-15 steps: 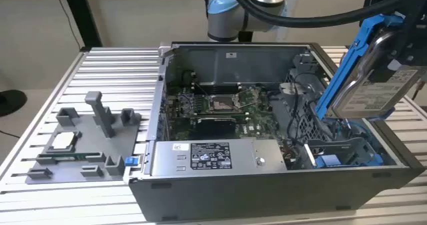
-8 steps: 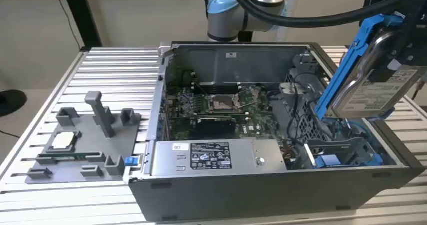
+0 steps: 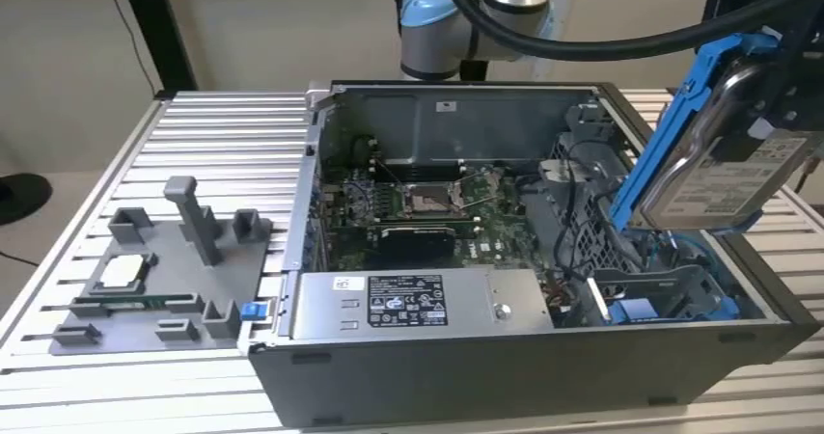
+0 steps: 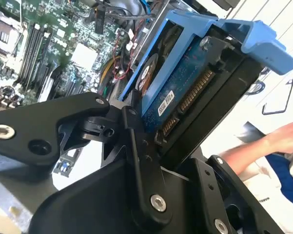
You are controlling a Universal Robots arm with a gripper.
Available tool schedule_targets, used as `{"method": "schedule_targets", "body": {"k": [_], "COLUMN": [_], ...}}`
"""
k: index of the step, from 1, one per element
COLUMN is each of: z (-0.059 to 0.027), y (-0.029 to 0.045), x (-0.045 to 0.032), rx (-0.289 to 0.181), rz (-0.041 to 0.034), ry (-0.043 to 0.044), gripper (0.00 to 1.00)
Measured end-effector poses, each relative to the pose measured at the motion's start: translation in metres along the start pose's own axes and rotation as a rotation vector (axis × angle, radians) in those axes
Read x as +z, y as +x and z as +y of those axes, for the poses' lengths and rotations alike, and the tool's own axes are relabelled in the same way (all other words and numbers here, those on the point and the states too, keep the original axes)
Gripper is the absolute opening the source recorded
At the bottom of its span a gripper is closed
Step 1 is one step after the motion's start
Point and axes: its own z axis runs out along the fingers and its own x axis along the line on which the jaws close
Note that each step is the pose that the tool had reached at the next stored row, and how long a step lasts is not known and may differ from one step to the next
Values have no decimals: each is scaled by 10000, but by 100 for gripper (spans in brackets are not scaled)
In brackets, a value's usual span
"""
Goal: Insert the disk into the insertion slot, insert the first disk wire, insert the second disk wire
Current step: 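Insert the disk into the insertion slot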
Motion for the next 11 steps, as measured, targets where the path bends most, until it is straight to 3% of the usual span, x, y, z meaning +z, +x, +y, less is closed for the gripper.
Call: {"method": "schedule_targets", "body": {"k": [6, 11], "z": [-107, -134], "y": [10, 86], "x": [106, 198], "rx": [145, 147], "rz": [-9, -10], "ry": [-1, 0], "gripper": [0, 0]}}
